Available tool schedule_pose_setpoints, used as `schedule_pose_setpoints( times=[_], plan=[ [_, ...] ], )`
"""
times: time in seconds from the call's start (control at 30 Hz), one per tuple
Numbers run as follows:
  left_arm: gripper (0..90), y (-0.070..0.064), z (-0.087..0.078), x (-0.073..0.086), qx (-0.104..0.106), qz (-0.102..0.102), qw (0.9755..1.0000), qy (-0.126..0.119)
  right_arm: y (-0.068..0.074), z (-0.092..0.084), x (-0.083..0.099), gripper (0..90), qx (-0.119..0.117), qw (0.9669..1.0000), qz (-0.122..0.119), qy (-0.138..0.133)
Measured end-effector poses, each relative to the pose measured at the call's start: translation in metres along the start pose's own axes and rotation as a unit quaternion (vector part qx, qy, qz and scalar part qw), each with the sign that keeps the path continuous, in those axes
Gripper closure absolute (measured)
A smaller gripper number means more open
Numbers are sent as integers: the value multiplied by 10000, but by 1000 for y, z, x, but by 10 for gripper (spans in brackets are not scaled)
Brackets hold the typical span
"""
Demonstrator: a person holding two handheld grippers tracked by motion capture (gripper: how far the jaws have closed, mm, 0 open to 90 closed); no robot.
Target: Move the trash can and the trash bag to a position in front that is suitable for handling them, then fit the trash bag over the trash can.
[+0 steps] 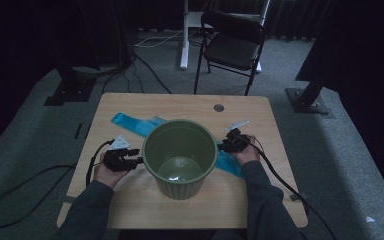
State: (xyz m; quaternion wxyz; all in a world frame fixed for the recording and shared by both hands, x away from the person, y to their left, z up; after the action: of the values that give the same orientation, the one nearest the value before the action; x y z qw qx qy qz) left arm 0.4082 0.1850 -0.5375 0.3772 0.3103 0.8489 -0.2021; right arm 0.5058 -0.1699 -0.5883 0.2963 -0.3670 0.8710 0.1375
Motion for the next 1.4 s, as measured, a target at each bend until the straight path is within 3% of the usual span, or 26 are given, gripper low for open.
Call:
schedule_pose_setpoints(
  times=[0.03,0.2,0.63,0.9,1.0,1.03,1.13,1.2,1.4],
  plan=[
    [527,0,0,0,-3,4,10000,-9,-1,0,4,763,56,10000,-29,60],
    [527,-1,1,0,-8,44,10000,13,-3,-10,17,876,82,9999,-31,129],
    [525,-5,3,-1,6,83,10000,36,3,-60,79,879,85,9993,-175,331],
    [522,-5,3,-1,-3,91,10000,21,13,-79,104,881,11,9989,-223,416],
    [521,-5,3,-1,-1,92,10000,18,14,-80,105,875,13,9990,-200,398],
    [520,-5,3,0,-6,91,10000,22,14,-82,100,742,61,9994,-171,302],
    [520,-4,2,1,-26,84,10000,33,13,-88,84,581,30,10000,-37,9],
    [520,-4,2,1,-29,79,10000,32,13,-90,79,563,-29,10000,20,-68],
    [520,-4,1,1,-46,76,10000,31,19,-80,53,543,-89,9998,-134,-135]
  ],
)
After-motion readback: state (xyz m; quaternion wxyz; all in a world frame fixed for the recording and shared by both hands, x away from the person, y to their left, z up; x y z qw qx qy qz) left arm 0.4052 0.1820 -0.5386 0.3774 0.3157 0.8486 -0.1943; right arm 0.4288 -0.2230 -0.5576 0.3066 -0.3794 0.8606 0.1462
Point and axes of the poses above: each handheld gripper's, and its own axes: z roughly forward along the jaws, x roughly out of its underside, y roughly to its left, the point moved 8 cm from there along z, roughly forward along the jaws, and after that the axes turned 3 degrees about -z, right-handed, at the moved point
